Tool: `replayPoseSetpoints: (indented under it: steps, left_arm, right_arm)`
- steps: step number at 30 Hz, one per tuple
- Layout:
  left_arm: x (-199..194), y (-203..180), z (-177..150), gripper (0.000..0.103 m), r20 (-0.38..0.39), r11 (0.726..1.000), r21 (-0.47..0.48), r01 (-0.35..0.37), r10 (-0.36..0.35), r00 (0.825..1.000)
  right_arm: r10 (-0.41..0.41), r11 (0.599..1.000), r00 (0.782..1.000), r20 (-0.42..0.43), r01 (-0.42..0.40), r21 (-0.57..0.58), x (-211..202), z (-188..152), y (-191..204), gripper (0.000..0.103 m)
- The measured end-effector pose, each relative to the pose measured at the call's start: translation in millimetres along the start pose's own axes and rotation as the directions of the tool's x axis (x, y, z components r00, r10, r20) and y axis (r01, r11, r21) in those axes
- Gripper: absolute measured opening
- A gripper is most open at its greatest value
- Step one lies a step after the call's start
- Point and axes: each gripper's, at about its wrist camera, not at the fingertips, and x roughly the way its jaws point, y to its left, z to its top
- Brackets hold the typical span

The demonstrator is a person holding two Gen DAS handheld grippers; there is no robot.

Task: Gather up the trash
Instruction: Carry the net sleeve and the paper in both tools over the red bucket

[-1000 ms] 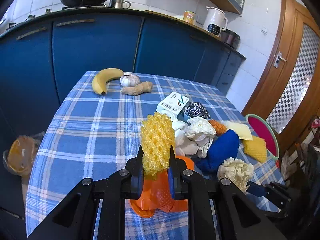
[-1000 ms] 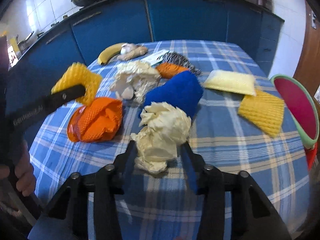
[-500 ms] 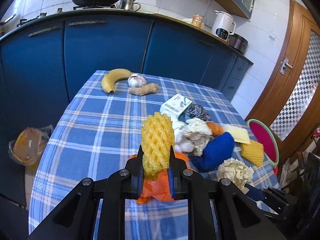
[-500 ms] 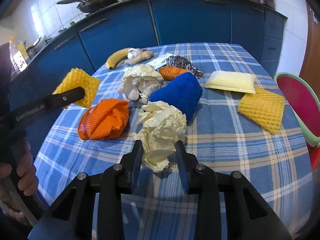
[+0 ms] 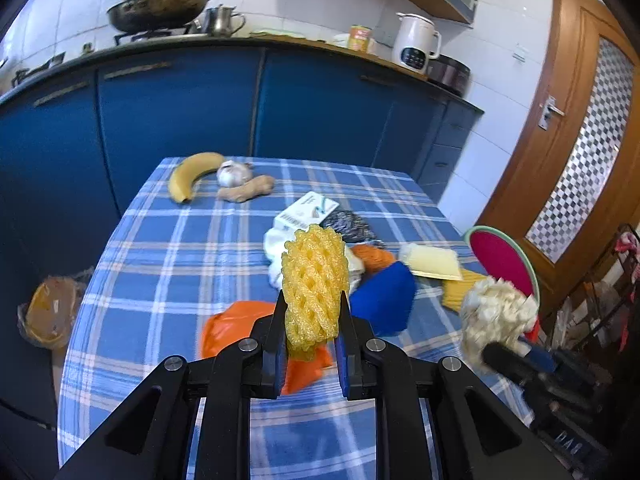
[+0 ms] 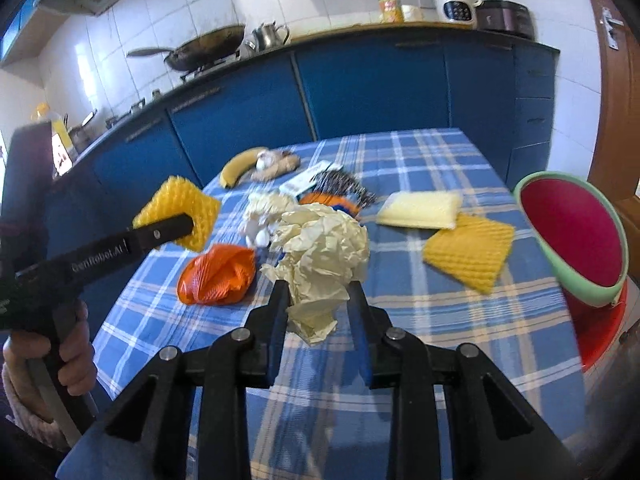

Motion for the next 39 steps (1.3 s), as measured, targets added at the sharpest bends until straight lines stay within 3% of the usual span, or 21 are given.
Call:
replayPoseSetpoints:
  steps: [7, 20, 29, 39]
  left_arm:
    - [8, -33, 6, 0.019, -0.038, 0.996, 0.051, 0.069, -0.067, 0.997]
    - [34, -118, 37, 0.019, -0.075, 0.969, 0.175, 0.175, -0.164, 0.984]
    - [78, -188, 52, 0.019, -0.132, 0.946, 0.213, 0.245, -0.221, 0.966]
    - [144, -264, 46, 0.019, -0.220, 0.920, 0.249, 0.304, -0.252, 0.943]
  right_arm:
    - [-0.067, 0.997, 0.995, 0.069, 0.063, 0.050, -31, 17, -36, 0.032]
    - [-0.201, 0.974, 0.972, 0.120, 0.186, 0.126, -62, 39, -114, 0.032]
    - [-0.271, 0.952, 0.955, 0.118, 0.248, 0.179, -67, 48, -173, 0.032]
    - [-0.265, 0.927, 0.963, 0.049, 0.240, 0.289, -52, 44, -251, 0.032]
